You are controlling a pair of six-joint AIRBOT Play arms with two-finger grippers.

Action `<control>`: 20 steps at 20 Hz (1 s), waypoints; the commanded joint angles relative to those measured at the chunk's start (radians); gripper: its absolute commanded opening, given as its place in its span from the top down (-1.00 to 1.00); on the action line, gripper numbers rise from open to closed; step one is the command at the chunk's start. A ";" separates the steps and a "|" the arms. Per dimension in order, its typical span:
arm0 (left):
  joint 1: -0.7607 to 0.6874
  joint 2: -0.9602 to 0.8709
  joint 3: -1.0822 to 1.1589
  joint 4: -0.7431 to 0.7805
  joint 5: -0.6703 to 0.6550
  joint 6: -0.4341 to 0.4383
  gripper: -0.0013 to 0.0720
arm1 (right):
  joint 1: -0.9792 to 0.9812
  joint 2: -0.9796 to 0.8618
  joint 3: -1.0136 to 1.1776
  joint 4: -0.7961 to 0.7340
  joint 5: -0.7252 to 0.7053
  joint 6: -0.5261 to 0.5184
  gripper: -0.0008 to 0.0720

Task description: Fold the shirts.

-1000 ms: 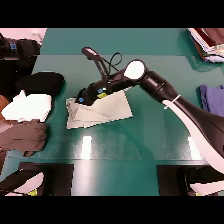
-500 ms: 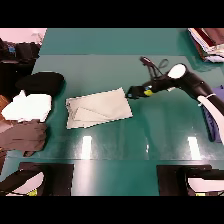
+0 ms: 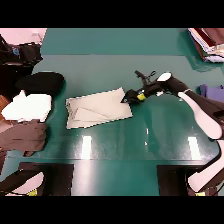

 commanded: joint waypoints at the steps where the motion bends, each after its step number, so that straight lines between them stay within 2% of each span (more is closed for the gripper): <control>1: 0.001 -0.001 -0.001 -0.009 0.000 0.000 0.89 | 0.095 -0.095 0.120 0.042 0.018 -0.004 0.06; 3: -0.011 -0.001 -0.001 -0.013 -0.005 0.000 0.90 | 0.127 -0.108 0.169 0.041 0.018 -0.004 0.82; 4: -0.032 -0.001 -0.001 -0.013 -0.003 0.000 0.90 | 0.132 -0.107 0.193 0.040 0.019 -0.004 0.93; 6: -0.095 -0.001 -0.001 -0.011 0.016 0.001 0.90 | 0.120 -0.101 0.260 0.014 0.037 0.005 0.93; 10: -0.206 -0.001 -0.001 -0.011 0.057 0.001 0.90 | -0.007 0.031 0.324 -0.213 0.026 0.105 0.93; 16: -0.250 -0.001 -0.001 -0.013 0.059 -0.001 0.90 | -0.430 0.306 0.325 -0.513 0.011 0.200 0.93; 20: -0.250 -0.001 -0.001 -0.014 0.068 -0.031 0.90 | -0.732 0.398 0.325 -0.539 -0.047 0.203 0.93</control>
